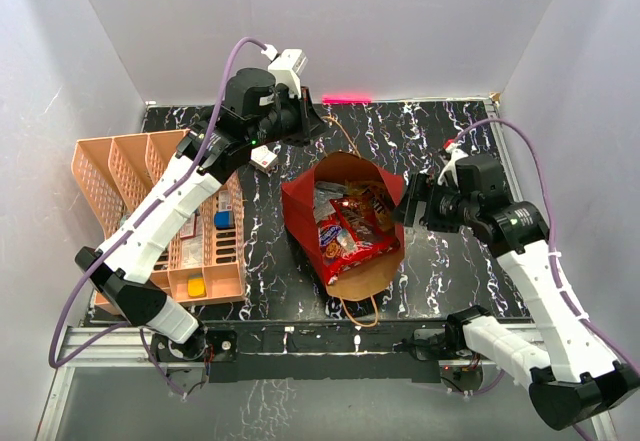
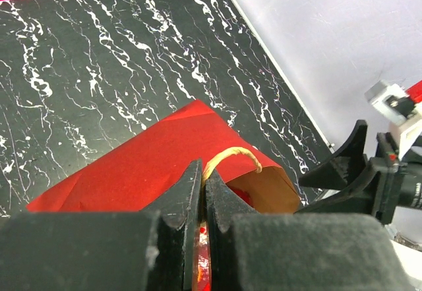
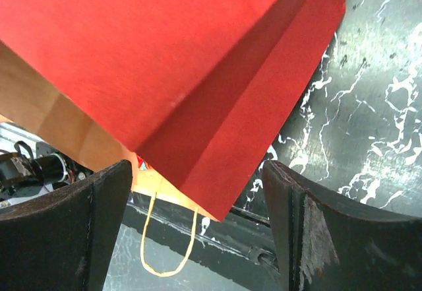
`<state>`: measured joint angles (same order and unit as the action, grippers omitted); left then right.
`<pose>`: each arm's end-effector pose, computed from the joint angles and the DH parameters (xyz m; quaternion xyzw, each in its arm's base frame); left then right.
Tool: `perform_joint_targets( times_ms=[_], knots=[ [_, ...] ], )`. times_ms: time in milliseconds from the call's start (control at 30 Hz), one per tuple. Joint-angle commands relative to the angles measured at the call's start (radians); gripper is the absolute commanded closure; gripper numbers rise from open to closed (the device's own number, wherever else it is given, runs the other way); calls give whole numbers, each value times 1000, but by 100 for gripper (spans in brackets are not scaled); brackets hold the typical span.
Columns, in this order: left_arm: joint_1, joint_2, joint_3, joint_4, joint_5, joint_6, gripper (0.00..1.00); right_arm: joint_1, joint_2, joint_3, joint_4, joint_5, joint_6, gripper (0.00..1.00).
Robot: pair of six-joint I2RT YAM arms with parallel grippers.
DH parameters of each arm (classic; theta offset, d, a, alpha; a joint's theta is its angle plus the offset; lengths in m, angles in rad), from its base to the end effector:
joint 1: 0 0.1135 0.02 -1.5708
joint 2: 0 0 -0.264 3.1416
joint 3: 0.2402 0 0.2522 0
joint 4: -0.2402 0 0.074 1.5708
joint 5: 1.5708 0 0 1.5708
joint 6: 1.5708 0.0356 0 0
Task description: Take the snacks out of the paper bag
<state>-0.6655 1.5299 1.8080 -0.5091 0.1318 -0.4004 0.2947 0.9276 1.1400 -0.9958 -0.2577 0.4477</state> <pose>0.2604 -0.2103 0.4772 0.1439 0.7699 -0.3592 0.5074 0.1555 0.0567 0.3585 0.0209 0.9169 0.2486 0.3115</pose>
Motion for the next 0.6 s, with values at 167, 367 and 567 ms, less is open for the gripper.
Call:
perform_joint_targets(
  times_ms=[167,367,567],
  knots=[
    [6,-19,17,35,-31,30,100,60,-59,-32,192,82,-62,17],
    [6,-12,31,36,15,46,100,115,130,163,365,59,-310,11],
    [6,-15,37,26,51,67,100,114,266,270,571,-123,-302,38]
  ],
)
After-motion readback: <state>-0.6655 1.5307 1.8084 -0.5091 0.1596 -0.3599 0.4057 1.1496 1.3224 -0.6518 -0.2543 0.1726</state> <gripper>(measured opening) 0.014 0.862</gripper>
